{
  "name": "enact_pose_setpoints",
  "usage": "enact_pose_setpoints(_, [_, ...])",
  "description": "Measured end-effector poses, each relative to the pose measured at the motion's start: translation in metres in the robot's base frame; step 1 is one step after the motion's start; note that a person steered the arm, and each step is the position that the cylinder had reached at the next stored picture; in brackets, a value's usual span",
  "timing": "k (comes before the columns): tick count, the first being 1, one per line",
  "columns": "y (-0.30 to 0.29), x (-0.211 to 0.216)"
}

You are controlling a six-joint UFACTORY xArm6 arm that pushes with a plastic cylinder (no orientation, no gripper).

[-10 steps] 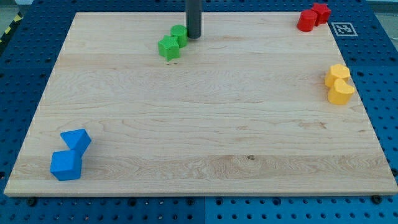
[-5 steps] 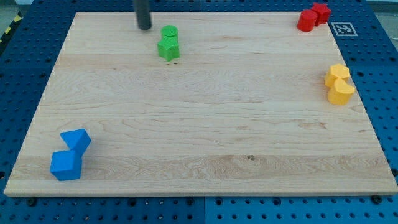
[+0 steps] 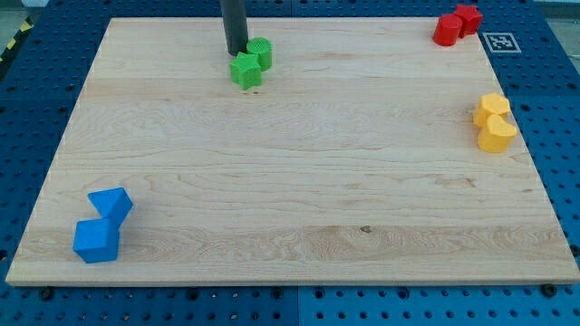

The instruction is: Slide the green circle into the green star diagonally

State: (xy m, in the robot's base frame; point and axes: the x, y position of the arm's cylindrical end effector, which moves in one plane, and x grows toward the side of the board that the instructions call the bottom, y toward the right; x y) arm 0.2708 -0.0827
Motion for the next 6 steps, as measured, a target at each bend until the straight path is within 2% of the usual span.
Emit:
enact_pose_setpoints(5, [0.016,-0.002])
enact_pose_setpoints(6, [0.019,-0.038])
